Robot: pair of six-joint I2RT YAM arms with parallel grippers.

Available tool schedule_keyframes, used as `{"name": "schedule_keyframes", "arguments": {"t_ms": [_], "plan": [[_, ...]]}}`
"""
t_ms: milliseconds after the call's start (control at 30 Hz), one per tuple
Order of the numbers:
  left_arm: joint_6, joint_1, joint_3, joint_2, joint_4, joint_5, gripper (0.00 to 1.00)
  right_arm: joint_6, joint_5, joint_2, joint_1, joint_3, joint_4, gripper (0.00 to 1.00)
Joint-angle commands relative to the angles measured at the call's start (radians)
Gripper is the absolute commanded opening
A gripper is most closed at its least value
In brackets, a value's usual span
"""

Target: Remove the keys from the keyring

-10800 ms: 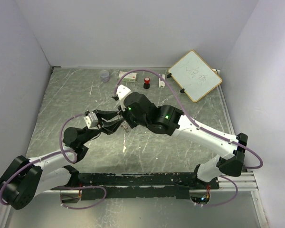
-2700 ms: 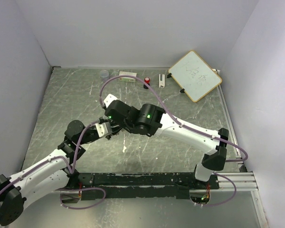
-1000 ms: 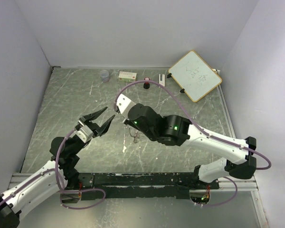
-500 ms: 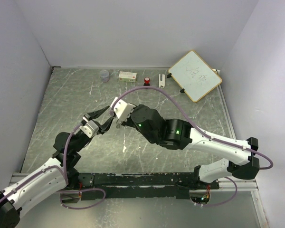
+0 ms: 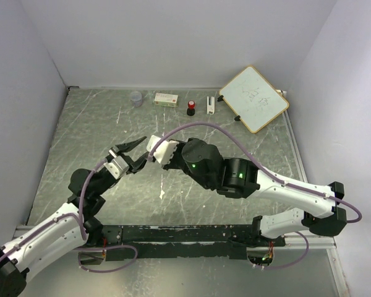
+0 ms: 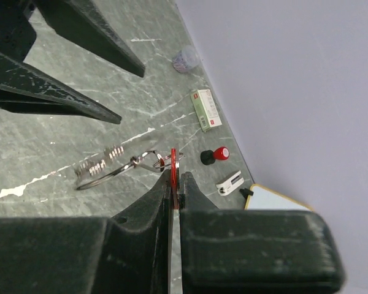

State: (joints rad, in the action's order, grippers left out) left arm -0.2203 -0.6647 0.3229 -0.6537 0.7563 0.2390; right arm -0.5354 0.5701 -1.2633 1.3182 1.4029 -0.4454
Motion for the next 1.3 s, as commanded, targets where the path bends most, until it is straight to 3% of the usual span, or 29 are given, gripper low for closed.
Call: {"name": "schedule_keyframes", "arguments": {"t_ms": [0,233,633,767,1267], "plan": [[0.038,-0.005,0.063,-0.031,0.047,0.102,0.54,-0.060,-0.035,0.037,0.010,-0.017,0.041,0.00],[0.078,-0.005,0.109,-0.062,0.089,0.240,0.53,-0.118,-0.047,0.048,0.019,-0.013,0.050,0.00],[0.028,-0.005,0.222,-0.065,-0.118,0.453,0.50,-0.155,-0.052,0.102,0.035,-0.027,0.055,0.00],[0.016,-0.004,0.241,-0.078,-0.169,0.462,0.52,-0.153,-0.070,0.107,0.039,-0.024,0.042,0.00],[0.053,-0.003,0.296,-0.144,-0.114,0.500,0.60,-0.166,-0.125,0.132,0.052,-0.031,0.021,0.00]]}}
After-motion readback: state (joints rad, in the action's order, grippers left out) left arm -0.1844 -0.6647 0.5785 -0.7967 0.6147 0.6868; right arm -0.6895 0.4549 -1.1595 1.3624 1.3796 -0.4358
